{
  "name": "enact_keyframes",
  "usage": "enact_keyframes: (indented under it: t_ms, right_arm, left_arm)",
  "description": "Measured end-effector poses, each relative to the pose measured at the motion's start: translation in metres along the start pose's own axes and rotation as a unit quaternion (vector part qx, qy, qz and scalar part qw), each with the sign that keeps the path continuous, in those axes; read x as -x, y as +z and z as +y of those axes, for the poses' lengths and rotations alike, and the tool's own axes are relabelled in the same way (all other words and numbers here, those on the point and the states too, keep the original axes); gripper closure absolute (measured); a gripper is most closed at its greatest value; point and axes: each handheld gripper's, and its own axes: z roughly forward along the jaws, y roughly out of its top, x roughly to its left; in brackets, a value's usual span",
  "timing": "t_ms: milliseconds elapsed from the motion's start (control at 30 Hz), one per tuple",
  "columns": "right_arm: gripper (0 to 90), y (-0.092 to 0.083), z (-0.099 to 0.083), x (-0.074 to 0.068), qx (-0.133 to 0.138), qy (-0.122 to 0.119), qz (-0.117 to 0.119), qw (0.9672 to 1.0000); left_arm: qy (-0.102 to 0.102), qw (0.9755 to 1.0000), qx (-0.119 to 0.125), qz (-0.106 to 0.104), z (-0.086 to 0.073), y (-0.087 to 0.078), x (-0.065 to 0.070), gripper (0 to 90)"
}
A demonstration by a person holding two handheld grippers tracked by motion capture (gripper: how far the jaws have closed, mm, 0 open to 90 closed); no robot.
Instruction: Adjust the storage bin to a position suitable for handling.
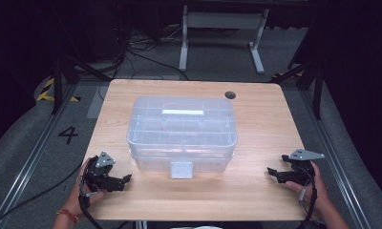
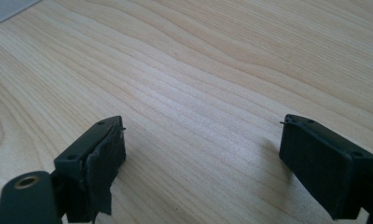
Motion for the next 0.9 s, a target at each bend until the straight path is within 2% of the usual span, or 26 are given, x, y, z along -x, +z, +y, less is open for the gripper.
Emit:
enact_keyframes:
  t_ms: [167,600,900]
  right_arm:
    - [14.1,-0.0002,-0.0002,0.0003,0.0,0.0,0.0,1.0]
    - [13.8,-0.0003,0.0003,0.0014,-0.003,-0.003,0.002,1.0]
    - [23.5,-0.0045,0.0038,-0.0026,0.001,-0.023,0.001,0.9997]
  left_arm:
    - [0.011,0.9999,0.0,-0.007,0.0009,0.0007,-0.0023,0.1]
    - [0.008,1.0,0.001,-0.006,0.0011,0.0009,-0.0023,0.6]
    - [0.01,0.9999,0.0,-0.006,0.001,0.0007,-0.0028,0.6]
